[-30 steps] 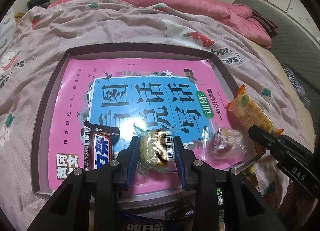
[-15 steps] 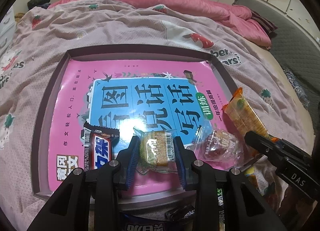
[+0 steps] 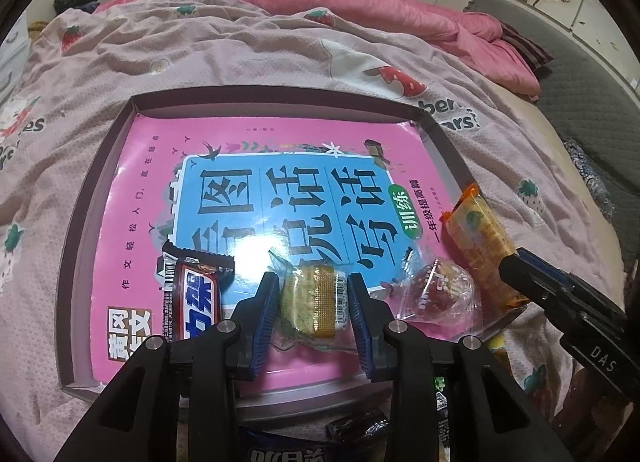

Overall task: Organize snacks
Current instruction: 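Lower the biscuit packet into the tray with the right tool while the left tool lowers the cake packet, then open both tools to release the cake and biscuit packets in the tray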

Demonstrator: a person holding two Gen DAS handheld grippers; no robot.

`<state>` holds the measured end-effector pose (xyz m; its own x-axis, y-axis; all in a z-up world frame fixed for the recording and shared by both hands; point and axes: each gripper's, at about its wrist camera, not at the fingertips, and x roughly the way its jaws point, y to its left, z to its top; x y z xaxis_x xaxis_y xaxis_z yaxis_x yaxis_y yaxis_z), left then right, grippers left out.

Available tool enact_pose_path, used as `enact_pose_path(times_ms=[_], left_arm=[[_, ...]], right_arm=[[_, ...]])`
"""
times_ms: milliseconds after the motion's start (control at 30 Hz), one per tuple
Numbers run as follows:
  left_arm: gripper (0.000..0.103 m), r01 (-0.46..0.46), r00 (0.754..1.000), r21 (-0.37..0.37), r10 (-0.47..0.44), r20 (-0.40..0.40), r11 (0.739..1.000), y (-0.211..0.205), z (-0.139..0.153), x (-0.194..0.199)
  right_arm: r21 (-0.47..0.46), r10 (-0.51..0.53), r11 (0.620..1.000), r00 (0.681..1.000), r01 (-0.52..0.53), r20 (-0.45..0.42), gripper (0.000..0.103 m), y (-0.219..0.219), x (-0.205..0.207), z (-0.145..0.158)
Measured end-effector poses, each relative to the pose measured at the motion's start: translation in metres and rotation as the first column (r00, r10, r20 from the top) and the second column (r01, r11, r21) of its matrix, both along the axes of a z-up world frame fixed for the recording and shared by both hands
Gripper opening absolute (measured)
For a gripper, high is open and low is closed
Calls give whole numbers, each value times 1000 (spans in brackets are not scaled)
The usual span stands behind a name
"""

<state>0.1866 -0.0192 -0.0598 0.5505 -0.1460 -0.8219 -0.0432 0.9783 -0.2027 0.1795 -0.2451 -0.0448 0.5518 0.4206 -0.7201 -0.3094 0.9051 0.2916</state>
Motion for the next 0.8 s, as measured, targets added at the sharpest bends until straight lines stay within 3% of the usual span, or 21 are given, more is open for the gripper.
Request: enact_pose_path(times_ms=[300, 433, 800], left_arm=[[39, -4, 1000, -8, 4, 11, 1000, 1, 4, -2], [48, -12, 1000, -7, 12, 13, 1000, 2, 7, -2], [57, -18, 999, 7, 18, 28, 1000, 2, 19, -8]], right_arm=[[-7, -3, 1000, 1000, 3, 18, 28, 2, 0, -2], [17, -9, 1000, 999, 8, 40, 28, 0, -1, 5], [64, -22, 998, 997, 17, 74, 29, -7, -5, 17]])
